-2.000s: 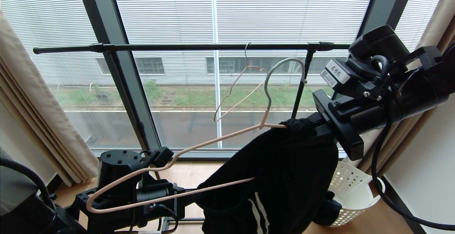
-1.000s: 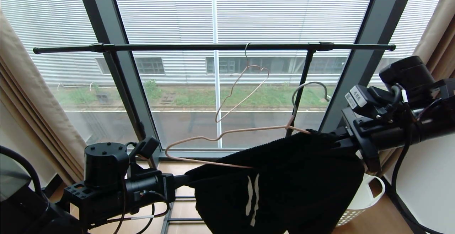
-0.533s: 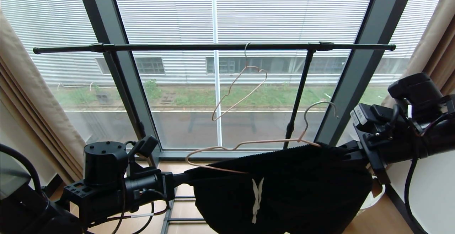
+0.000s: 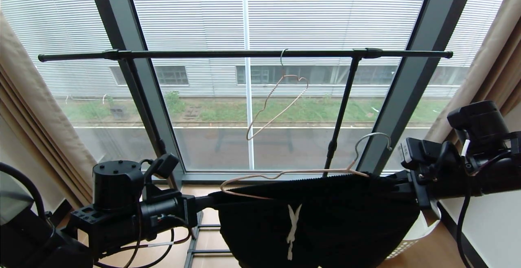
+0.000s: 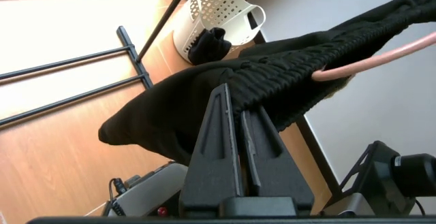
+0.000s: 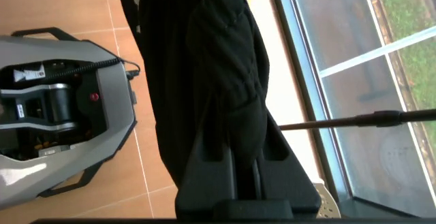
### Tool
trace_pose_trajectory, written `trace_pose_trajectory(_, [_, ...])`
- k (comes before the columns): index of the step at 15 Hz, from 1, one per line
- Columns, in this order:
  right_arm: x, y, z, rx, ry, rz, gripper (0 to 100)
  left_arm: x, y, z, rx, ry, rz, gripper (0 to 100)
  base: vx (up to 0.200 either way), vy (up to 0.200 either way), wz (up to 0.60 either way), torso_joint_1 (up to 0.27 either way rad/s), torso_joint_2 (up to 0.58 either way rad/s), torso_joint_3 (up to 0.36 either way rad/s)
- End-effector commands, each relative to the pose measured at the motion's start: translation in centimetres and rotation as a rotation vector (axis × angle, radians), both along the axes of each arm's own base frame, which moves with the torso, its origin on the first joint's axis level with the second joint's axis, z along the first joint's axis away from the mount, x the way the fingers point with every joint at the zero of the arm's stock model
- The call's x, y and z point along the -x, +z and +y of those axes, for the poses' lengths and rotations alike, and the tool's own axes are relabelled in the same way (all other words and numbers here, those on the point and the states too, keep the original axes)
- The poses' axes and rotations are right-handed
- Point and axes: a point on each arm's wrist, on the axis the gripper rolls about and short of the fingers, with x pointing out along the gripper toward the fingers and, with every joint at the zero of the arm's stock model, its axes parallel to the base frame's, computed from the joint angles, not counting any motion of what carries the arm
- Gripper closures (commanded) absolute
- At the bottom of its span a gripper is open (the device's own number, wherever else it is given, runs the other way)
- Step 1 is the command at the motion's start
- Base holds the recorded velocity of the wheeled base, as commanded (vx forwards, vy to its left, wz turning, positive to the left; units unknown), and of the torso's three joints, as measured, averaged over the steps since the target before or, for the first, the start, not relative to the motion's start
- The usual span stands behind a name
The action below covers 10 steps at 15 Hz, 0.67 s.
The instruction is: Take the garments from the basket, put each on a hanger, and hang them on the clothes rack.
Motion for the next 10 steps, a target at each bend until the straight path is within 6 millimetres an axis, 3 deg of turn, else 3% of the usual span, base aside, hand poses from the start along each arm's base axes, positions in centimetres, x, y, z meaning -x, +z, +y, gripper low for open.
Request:
trace_pose_trajectory(1, [0.2,-0.3,0.0,0.041,-0.025,0.004,100,0.0,0.1,0.1,0.000,0.004,-0.002,100,0.000,0.000,0.00,0.000,0.00,0.000])
trace_pose_trajectory(10, [-0.1,-2.1,1.7,0.183,-0.036,0.043,100,0.3,0.5,0.2,0.001,0.000,-0.020,100,0.000,0.000,0.00,0.000,0.00,0.000])
